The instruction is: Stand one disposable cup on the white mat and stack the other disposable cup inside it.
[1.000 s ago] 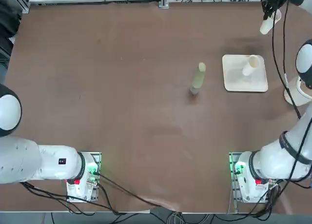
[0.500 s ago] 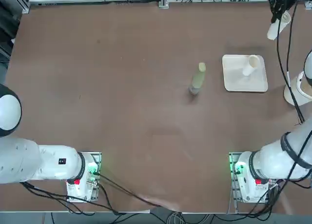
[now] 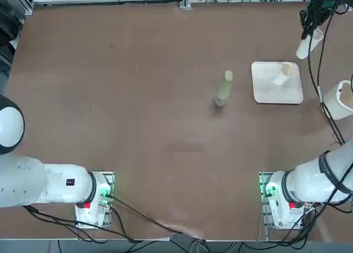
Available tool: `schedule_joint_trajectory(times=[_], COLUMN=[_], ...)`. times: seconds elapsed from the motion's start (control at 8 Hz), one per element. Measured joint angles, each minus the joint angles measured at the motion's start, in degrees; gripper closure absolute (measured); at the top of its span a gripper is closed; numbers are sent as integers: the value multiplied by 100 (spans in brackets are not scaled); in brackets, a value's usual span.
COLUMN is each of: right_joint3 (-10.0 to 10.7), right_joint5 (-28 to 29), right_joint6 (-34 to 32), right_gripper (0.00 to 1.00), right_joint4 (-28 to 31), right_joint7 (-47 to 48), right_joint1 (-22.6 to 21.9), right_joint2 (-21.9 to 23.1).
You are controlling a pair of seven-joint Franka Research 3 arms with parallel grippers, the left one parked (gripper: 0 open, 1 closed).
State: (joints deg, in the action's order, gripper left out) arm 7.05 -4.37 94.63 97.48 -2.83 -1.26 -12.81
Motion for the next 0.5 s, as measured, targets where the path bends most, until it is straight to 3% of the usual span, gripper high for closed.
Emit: schedule_joint_trajectory(times=[0.5], right_joint3=[-41], right_joint5=[72], right_joint6=[537], right_gripper=[98], right_joint4=[853], right_joint7=[431], right_joint1=[-214], right_joint2=[205])
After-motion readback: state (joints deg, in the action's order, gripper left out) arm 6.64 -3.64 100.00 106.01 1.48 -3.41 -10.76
